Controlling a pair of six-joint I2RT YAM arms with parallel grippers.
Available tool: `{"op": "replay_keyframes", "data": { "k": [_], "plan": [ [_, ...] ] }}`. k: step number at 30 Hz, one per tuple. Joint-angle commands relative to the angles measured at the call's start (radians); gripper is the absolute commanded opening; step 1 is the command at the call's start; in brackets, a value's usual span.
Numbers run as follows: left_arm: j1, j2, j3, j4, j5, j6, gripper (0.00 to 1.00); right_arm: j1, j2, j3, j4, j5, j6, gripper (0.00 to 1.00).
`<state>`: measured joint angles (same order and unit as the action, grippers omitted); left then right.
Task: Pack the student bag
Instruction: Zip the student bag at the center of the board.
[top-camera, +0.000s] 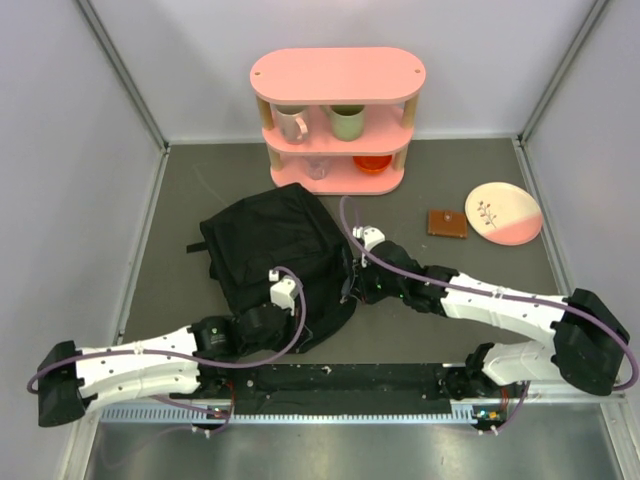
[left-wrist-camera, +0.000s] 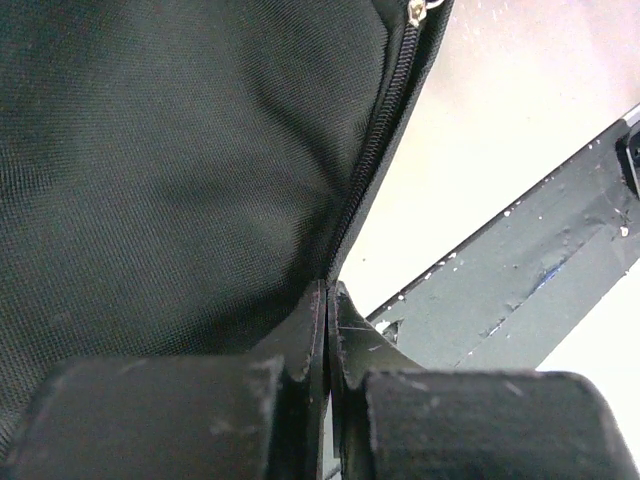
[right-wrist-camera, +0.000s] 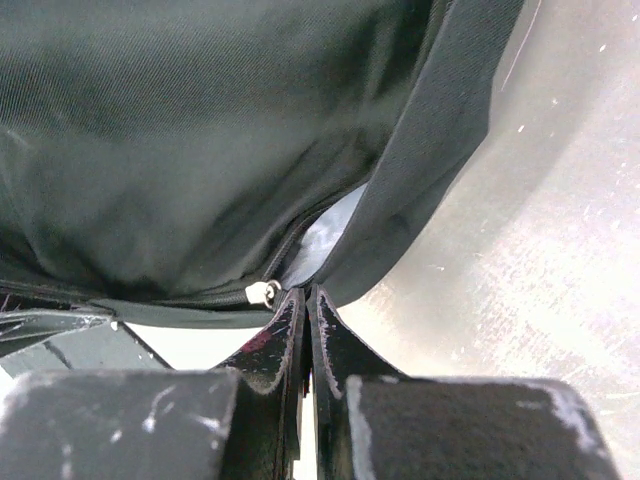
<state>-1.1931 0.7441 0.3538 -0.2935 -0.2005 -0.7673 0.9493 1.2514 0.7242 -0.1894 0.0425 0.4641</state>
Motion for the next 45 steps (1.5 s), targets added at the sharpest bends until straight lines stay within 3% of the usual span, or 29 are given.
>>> {"op": "replay_keyframes", "data": {
  "k": [1,11,28,34,35,36,37,40,45],
  "plan": [
    [-0.013,-0.061,-0.058,-0.151,0.022,-0.069,0.00,-0.052,0.010,0.050,-0.012,0.094,-0.031,0.00],
    [-0.016,-0.205,-0.095,-0.177,-0.008,-0.122,0.00,-0.086,-0.027,0.038,-0.008,0.082,-0.036,0.00],
    [-0.017,-0.270,-0.111,-0.237,-0.057,-0.196,0.00,-0.190,-0.063,0.058,-0.013,0.149,-0.048,0.00],
    [-0.019,-0.259,-0.085,-0.202,-0.063,-0.138,0.00,-0.192,-0.052,0.046,0.057,-0.124,-0.030,0.00],
    [-0.019,-0.249,-0.067,-0.188,-0.063,-0.112,0.00,-0.193,-0.059,0.017,0.068,-0.165,-0.006,0.04],
    [-0.019,-0.236,-0.056,-0.182,-0.062,-0.099,0.00,-0.193,-0.076,-0.005,0.115,-0.179,0.025,0.14],
    [-0.019,-0.206,-0.049,-0.177,-0.062,-0.093,0.00,-0.192,-0.093,-0.029,0.137,-0.191,0.083,0.31],
    [-0.019,-0.154,-0.027,-0.151,-0.053,-0.079,0.00,-0.190,-0.168,-0.109,0.238,-0.248,0.165,0.55],
    [-0.022,-0.117,-0.036,-0.101,-0.036,-0.075,0.00,-0.106,-0.211,-0.098,0.242,-0.260,0.127,0.57]
  ]
}}
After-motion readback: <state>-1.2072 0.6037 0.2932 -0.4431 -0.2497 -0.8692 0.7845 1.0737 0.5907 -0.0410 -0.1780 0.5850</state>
